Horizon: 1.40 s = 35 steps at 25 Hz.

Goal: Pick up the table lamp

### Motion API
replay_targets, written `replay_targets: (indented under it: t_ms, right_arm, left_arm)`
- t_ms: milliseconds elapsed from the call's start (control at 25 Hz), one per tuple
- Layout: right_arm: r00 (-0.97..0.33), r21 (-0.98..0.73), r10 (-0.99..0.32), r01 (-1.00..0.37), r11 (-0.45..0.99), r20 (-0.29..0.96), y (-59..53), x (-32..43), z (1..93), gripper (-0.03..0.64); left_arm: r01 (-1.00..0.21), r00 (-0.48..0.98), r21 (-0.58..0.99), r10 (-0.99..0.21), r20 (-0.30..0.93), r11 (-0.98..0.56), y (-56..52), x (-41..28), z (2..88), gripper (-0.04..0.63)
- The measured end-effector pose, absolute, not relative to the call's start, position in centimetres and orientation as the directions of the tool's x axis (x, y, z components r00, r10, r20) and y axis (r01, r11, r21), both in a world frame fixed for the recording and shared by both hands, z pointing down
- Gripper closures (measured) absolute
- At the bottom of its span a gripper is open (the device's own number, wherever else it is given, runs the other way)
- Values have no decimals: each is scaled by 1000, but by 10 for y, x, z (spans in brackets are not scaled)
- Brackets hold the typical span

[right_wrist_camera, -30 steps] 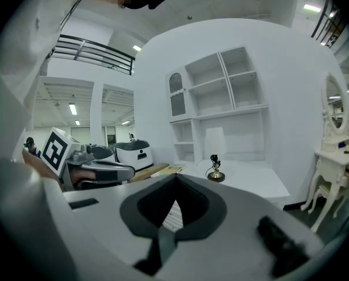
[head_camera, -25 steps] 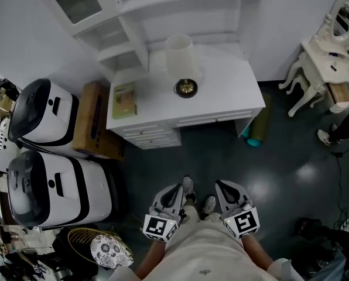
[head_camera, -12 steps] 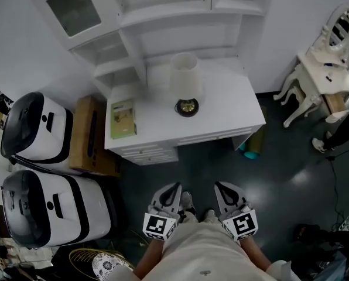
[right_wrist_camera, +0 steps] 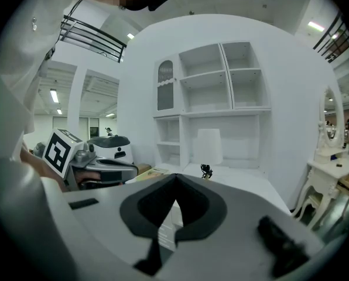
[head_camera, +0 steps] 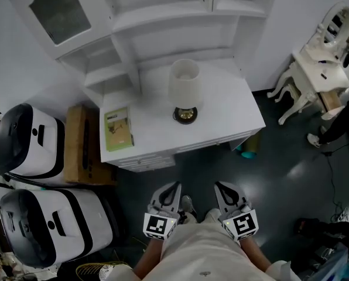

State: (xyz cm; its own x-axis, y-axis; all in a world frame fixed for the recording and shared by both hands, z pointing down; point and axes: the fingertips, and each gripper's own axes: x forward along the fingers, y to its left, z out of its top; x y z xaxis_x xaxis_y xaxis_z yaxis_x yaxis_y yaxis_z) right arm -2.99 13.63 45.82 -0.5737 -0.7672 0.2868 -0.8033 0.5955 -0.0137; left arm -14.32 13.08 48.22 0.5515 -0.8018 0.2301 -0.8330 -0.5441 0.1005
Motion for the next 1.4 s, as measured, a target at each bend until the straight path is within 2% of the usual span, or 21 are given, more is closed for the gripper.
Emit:
replay_targets:
  t_ms: [400, 680, 1400]
  right_arm:
    - [-537, -35, -787, -832, 554, 304, 117, -38, 464, 604]
    - [-546, -38, -794, -829, 558, 265, 88, -30, 462, 604]
    - [-644, -21, -726, -752, 659, 240, -9, 25, 452, 604]
  left_arm:
    - [-809, 579, 82, -765, 283, -582, 104, -154, 494, 588]
    - [-809, 578, 73, -767, 279, -583, 83, -139, 492, 588]
    - [-862, 502, 83, -818, 281, -500, -3, -78, 480, 588]
